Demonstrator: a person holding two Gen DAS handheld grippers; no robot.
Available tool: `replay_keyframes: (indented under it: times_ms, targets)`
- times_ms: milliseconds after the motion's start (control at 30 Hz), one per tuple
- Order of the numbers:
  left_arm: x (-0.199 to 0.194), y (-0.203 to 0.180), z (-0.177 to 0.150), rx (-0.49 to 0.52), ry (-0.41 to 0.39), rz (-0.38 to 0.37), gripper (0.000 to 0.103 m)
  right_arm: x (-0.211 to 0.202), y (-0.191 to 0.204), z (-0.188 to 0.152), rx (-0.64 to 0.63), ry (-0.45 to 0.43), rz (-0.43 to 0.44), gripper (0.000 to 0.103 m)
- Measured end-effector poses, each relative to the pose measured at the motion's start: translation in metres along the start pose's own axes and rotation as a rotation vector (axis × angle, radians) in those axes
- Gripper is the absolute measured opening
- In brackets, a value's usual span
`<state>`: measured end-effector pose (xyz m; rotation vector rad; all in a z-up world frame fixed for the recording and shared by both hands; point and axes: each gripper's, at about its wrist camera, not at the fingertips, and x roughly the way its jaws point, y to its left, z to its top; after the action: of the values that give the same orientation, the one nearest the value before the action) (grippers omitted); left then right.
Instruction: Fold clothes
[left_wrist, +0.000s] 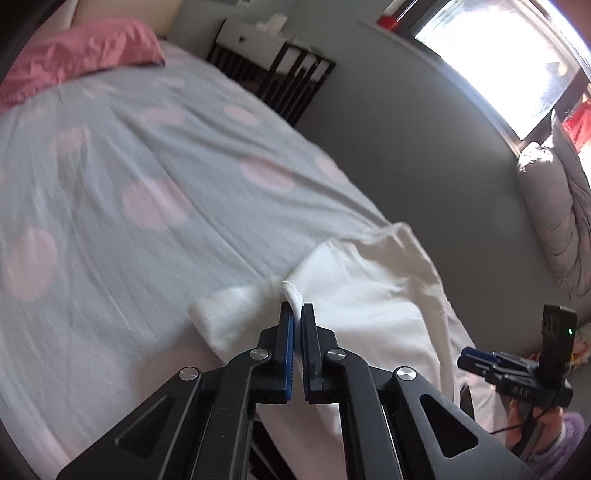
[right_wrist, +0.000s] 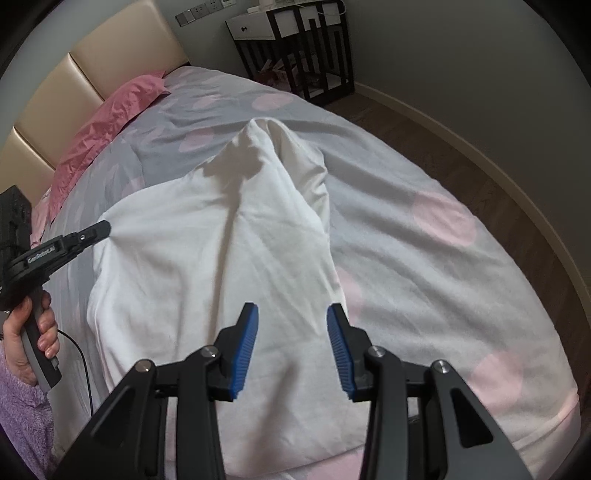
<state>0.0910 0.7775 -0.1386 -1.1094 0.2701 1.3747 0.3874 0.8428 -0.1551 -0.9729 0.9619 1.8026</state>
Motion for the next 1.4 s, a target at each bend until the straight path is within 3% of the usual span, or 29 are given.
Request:
replay_keyframes:
  times_ms: [100,233,367,433,500,567,633,833,900,967,1100,1233,1400]
  targets:
    - [0.007,0.011,-0.001,-0.006,0.039,0.030,0.004,-0.002,0.005,0.020,-0.036,-0.028,0.004,0.024]
    - [0.032,0.018,-0.010,0.000,0.122,0.056,0.005,0.007,0.018,0.051,-0.072,-0.042,0.046,0.023]
    - [0.039,0.020,-0.012,-0.015,0.137,0.041,0.009,0.033,0.024,0.083,-0.069,0.003,0.113,0.023]
    - [0.038,0.021,-0.010,-0.019,0.147,0.018,0.016,0.044,0.014,0.098,-0.013,0.026,0.126,0.023]
    - [0.035,0.020,-0.008,-0.013,0.157,-0.014,0.036,0.052,0.003,0.112,0.044,0.049,0.153,0.025]
    - [0.034,0.018,-0.006,0.001,0.164,-0.040,0.045,0.057,-0.003,0.123,0.069,0.071,0.164,0.026]
    - [0.034,0.015,-0.005,0.013,0.167,-0.039,0.049,0.066,-0.001,0.133,0.041,0.105,0.140,0.034]
    - [0.039,0.015,-0.005,0.014,0.173,-0.043,0.051,0.101,0.005,0.149,0.105,0.185,0.224,0.035]
    - [0.038,0.017,-0.006,0.004,0.173,-0.049,0.051,0.107,0.011,0.151,0.099,0.181,0.217,0.031]
    - [0.037,0.019,-0.006,-0.005,0.176,-0.052,0.051,0.108,0.019,0.151,0.077,0.169,0.211,0.006]
    - [0.029,0.020,-0.005,-0.020,0.171,-0.051,0.051,0.074,0.041,0.143,-0.049,0.068,0.192,0.004]
    - [0.010,0.024,-0.005,-0.034,0.145,-0.053,0.051,0.024,0.071,0.124,-0.169,-0.012,0.253,0.004]
    - [-0.024,0.033,-0.009,-0.067,0.112,-0.055,0.051,-0.019,0.121,0.083,-0.301,-0.049,0.319,0.004]
